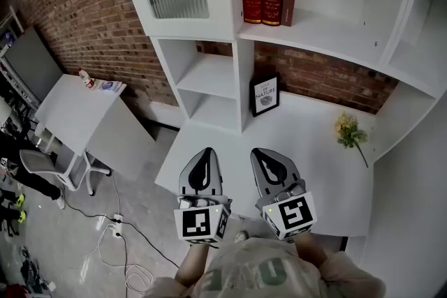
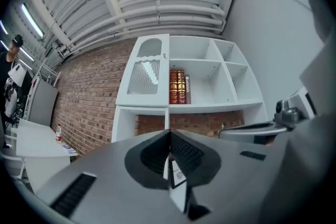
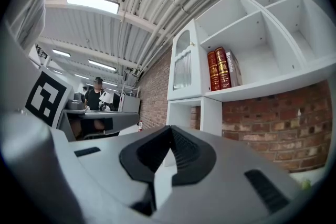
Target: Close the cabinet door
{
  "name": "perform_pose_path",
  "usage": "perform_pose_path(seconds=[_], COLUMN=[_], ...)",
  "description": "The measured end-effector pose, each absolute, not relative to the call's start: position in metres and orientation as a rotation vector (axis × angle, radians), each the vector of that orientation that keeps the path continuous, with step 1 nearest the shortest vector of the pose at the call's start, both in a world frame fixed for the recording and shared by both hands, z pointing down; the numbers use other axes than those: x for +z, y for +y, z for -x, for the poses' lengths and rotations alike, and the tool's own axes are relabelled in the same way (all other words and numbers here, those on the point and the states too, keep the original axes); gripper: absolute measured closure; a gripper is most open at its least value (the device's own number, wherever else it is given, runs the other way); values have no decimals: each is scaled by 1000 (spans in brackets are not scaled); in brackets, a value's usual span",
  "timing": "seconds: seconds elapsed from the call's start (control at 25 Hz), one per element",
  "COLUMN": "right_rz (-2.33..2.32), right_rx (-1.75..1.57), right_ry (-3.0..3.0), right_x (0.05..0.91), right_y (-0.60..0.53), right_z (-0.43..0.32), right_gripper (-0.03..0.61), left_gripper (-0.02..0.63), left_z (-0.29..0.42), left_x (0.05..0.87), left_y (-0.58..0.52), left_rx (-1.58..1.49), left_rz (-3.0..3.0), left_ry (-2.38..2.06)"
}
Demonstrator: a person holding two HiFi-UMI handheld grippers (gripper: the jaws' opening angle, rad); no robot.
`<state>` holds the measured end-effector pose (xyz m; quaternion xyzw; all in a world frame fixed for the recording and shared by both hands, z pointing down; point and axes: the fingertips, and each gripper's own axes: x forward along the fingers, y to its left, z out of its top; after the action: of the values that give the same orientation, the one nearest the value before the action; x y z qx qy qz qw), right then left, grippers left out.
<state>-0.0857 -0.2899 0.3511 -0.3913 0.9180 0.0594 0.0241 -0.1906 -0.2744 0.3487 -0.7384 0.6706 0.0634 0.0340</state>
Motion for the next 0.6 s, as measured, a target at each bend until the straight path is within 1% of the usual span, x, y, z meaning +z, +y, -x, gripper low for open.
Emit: perform_pose_path(seconds=[0.6], right_rz=[1214], right_rx=[173], right_ry=[2843], right_x=[353], right_y=[-286], right_z=[82], right_gripper=[561], left_gripper=[600], left_z=[189], left_x=[347], left_y=[-268], left_rx=[228], left_rz=[2278], left_ry=[2064])
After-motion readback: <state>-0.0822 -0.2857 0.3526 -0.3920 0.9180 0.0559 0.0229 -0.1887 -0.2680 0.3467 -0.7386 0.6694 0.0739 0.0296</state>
